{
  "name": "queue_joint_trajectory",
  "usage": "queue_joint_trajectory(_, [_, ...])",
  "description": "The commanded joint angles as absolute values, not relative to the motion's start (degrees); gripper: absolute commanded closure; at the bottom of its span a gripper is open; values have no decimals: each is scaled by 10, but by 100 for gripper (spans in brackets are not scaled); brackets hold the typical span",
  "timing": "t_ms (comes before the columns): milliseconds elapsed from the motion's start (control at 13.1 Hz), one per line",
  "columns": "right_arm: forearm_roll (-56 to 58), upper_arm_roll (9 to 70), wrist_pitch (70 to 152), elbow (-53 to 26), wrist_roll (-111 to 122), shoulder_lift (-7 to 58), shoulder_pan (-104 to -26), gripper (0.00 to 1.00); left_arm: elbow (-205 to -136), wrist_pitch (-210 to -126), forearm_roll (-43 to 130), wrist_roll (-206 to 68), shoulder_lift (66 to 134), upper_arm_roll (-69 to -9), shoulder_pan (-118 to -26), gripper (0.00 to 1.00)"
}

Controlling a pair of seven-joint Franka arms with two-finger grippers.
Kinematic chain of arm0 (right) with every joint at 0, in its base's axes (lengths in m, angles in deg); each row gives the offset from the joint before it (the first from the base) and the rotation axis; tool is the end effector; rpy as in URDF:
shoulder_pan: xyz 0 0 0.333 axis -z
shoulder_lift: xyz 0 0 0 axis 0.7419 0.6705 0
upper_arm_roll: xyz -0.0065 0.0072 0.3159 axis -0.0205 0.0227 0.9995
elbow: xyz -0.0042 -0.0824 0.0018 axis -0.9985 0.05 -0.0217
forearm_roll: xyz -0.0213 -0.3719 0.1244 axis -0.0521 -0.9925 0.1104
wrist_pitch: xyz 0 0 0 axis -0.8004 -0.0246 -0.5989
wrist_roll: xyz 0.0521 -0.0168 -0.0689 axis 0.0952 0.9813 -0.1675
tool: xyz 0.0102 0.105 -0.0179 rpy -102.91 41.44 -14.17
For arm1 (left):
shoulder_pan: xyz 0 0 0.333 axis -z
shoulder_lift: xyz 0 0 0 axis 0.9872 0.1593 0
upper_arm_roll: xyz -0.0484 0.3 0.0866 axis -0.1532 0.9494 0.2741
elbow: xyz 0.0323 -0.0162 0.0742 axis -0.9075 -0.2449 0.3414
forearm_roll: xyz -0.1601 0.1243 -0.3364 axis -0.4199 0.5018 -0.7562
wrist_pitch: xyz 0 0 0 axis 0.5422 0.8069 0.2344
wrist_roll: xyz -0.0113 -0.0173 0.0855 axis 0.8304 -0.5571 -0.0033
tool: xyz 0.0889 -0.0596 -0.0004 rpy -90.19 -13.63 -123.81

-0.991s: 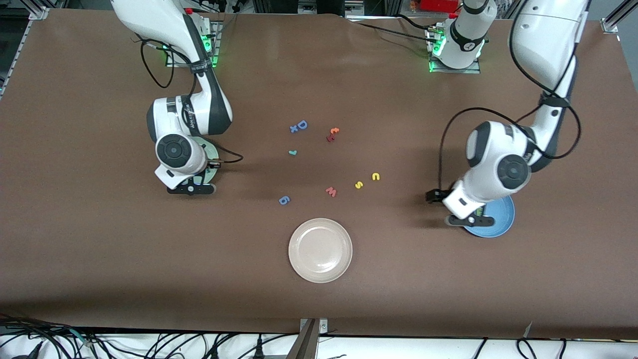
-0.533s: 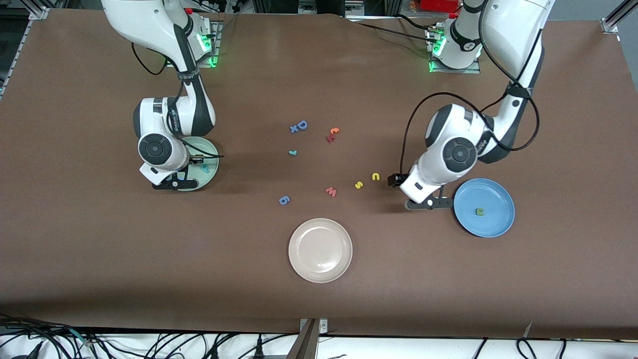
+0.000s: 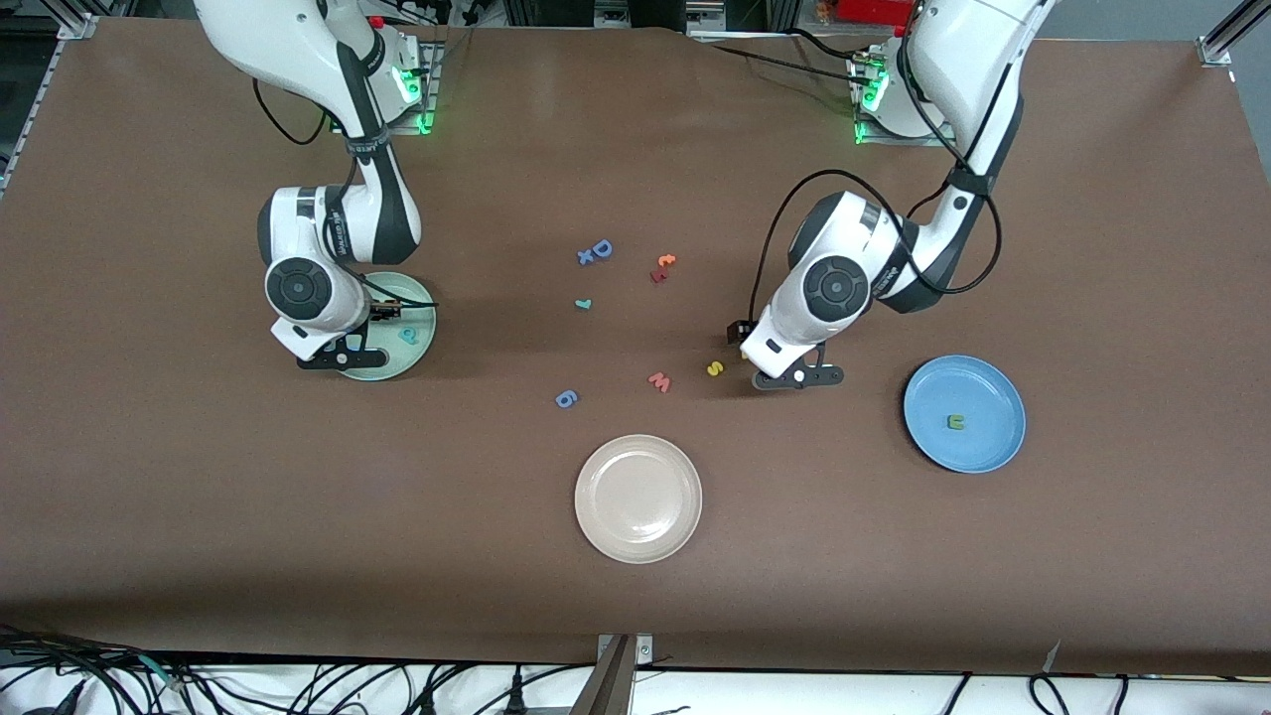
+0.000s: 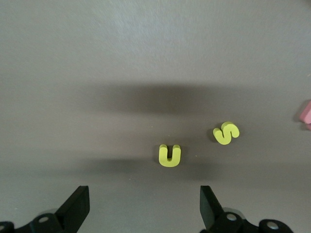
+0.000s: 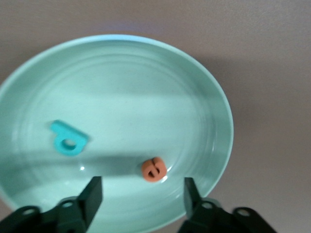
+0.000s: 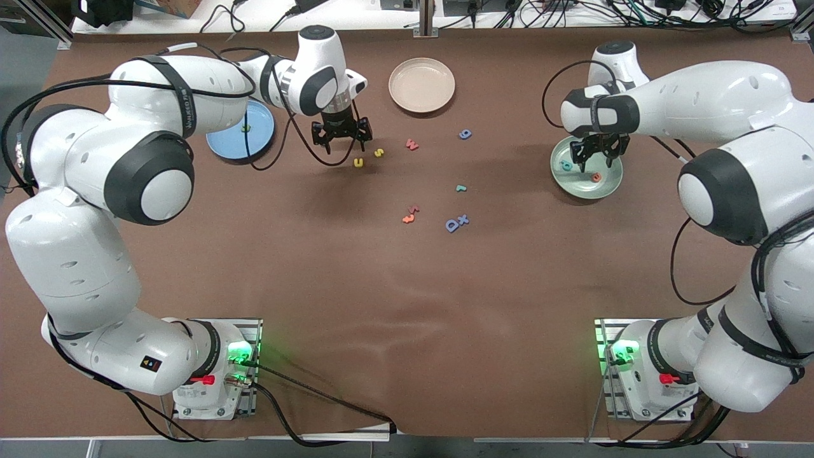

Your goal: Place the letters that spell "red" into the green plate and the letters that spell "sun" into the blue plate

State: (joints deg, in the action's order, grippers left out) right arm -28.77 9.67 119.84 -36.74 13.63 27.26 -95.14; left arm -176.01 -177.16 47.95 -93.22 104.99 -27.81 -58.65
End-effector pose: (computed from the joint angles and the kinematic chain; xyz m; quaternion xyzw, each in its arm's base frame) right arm 0.5267 0.1113 0.2141 0.9837 0.0358 -0.1432 0.1027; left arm 0.5462 -0.3042 0.2219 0.9932 0.0419 -0.1087 0.0087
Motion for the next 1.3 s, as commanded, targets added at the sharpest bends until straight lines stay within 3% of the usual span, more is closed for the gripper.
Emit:
queue_joint_trajectory(0, [-277, 97, 1127, -331, 153, 237, -961, 1, -1758, -1782, 472, -933, 1068, -276, -576, 2])
queue_joint_trajectory(381, [-276, 215, 1127, -298, 361, 223, -961, 5, -1757, -1799, 471, -942, 1079, -276, -568, 8])
queue_joint_trajectory(533, [-277, 263, 1168, -291, 467, 234, -963, 6, -1756, -1812, 471, -952, 1083, -276, -568, 10])
queue_joint_trajectory(838, [-273, 353, 1310, -283, 651, 292, -964, 12, -1755, -1858, 471, -969, 1098, -276, -568, 10])
queue_joint_trajectory(991, [-272, 383, 1323, -236, 707, 343, -964, 21, -1756, -1871, 472, -972, 1106, -276, -568, 10])
queue_joint_trajectory(1219, [-274, 394, 1322, -177, 767, 382, -965, 26, -1760, -1872, 475, -967, 1106, -276, -566, 10])
